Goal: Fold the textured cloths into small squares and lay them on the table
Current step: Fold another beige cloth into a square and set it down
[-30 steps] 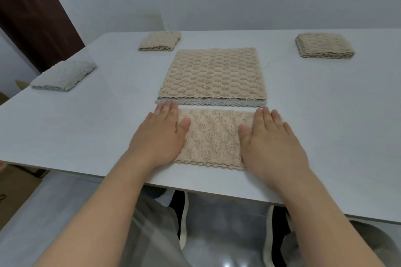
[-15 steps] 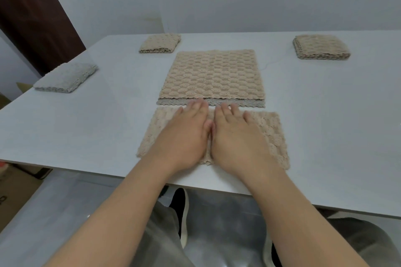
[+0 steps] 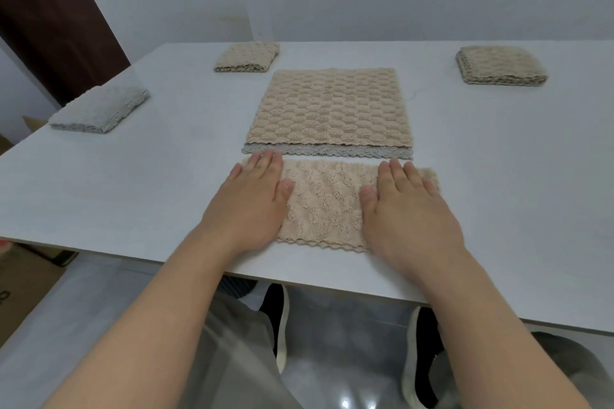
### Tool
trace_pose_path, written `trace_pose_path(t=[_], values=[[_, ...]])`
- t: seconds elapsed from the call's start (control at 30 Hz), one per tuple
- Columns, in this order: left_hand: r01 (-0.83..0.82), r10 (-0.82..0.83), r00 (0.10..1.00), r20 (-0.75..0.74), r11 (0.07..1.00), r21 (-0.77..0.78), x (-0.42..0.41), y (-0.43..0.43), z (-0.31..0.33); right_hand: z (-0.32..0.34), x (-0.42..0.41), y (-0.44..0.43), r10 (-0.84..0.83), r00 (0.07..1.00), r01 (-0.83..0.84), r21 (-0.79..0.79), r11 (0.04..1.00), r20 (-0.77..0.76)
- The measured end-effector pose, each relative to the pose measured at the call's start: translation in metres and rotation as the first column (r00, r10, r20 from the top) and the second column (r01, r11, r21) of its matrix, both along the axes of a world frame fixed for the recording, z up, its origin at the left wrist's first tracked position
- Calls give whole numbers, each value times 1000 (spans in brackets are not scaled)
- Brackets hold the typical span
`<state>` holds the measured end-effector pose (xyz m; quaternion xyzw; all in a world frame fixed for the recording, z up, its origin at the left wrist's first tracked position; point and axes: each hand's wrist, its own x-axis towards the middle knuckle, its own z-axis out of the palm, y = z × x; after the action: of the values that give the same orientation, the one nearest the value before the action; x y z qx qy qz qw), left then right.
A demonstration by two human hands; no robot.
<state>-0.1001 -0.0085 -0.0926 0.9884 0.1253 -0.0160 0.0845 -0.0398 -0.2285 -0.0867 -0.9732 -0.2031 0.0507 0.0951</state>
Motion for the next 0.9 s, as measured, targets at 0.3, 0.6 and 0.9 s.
trace_pose_path(t=[0.3, 0.6, 0.9], values=[[-127, 129, 991, -45, 991, 29, 0, 10, 7, 12, 1, -2, -76, 995, 73, -42, 996, -72], [-287, 259, 952, 166, 942, 176, 25, 22, 31, 73, 26, -15, 37, 996, -18, -215, 976, 85], [-255, 250, 964, 89, 966, 51, 38, 28, 50, 84, 93, -15, 300, 932, -348, -277, 895, -202]])
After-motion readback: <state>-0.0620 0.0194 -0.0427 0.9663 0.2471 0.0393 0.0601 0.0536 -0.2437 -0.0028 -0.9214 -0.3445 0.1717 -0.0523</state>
